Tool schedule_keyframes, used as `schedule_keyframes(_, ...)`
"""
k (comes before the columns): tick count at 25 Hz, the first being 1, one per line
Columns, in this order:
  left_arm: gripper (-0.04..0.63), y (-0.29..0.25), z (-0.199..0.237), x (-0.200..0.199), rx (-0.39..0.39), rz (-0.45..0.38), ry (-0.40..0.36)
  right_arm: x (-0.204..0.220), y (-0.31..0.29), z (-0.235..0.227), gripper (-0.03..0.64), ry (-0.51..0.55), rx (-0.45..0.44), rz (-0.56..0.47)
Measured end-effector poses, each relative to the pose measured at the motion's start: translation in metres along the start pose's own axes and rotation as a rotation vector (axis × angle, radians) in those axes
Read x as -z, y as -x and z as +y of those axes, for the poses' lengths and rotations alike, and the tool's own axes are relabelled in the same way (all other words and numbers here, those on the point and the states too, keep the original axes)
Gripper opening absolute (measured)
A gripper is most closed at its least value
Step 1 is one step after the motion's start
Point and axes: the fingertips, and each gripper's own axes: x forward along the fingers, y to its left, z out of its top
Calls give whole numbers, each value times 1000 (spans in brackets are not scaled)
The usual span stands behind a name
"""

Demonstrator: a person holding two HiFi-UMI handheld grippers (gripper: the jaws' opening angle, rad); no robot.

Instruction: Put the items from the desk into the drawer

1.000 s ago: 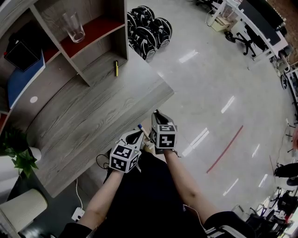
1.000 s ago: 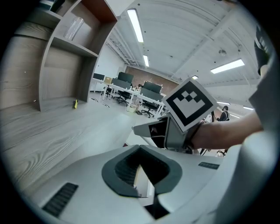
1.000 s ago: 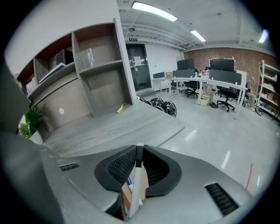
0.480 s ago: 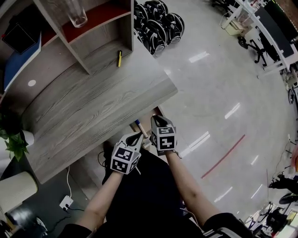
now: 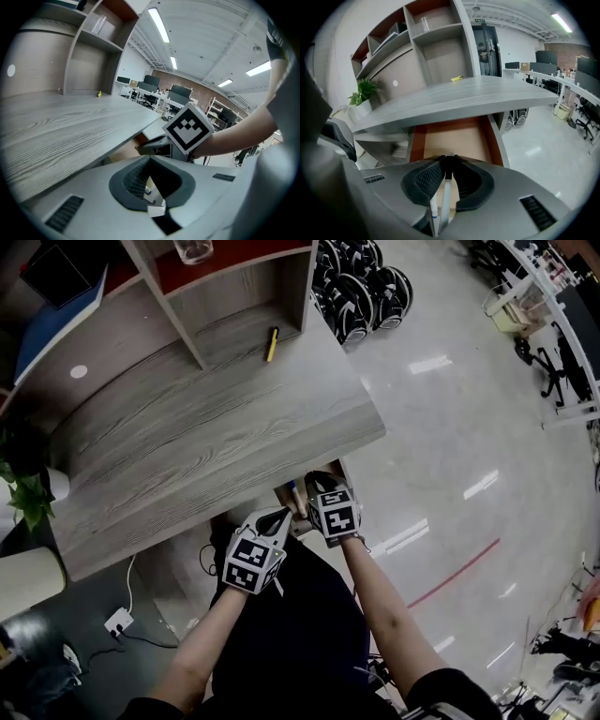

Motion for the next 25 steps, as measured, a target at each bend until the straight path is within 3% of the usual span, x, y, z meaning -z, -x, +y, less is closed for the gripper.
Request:
schedule_keyframes(6, 9, 3, 5, 8, -19, 14, 11, 14, -26, 3, 72, 51, -50, 61)
schedule_keyframes(13, 9, 12, 5, 5, -16, 22, 36, 27, -48, -5, 72, 46, -33, 133)
schedule_keyframes(25, 9, 16, 5, 9, -24, 38, 26, 39, -60, -7, 74, 53, -44, 161)
